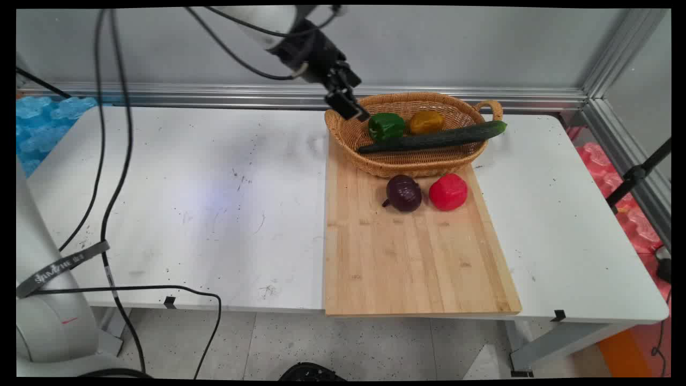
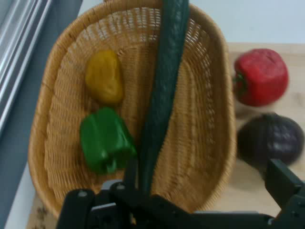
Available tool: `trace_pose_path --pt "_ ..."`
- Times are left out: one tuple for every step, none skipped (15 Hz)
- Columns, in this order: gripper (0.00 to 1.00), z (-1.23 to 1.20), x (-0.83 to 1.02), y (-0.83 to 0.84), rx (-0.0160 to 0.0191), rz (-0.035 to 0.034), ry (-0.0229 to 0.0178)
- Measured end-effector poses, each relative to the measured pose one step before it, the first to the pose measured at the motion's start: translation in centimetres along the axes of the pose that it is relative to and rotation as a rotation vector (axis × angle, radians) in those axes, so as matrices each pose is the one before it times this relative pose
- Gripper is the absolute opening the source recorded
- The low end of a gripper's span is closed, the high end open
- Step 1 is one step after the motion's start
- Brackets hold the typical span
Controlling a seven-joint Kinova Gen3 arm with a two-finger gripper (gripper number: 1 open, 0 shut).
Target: Pick up the cucumber from the vegetable basket
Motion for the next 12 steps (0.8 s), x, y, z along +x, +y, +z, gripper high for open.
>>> trace_pose_path --pt "1.00 1.162 0.459 -0.476 0.00018 0.00523 0.00187" --pt "1.00 1.214 0.442 -0.442 -0.00177 0.00689 0.00108" --pt "1.00 0.979 0.336 -0.352 -0.00230 0.00604 0.00094" --pt "1.00 1.198 0.385 -0.388 -0.00396 0.00707 0.00064" --pt "1.00 1.191 0.354 -0.361 -0.00475 0.00575 0.00017" --pt "1.00 1.129 0.312 -0.344 -0.00470 0.00505 -0.00008" --pt "1.00 0.952 0.258 -0.285 -0.00384 0.00347 -0.00033" --pt "1.00 1.188 0.258 -0.346 -0.00483 0.00299 -0.00123" --pt "1.00 1.148 0.259 -0.340 -0.00467 0.00303 -0.00120" --pt "1.00 0.977 0.190 -0.280 -0.00412 0.00245 -0.00211" --pt "1.00 0.662 0.119 -0.181 -0.00333 0.00161 -0.00147" --pt "1.00 0.924 0.173 -0.262 -0.00519 0.00129 -0.00160"
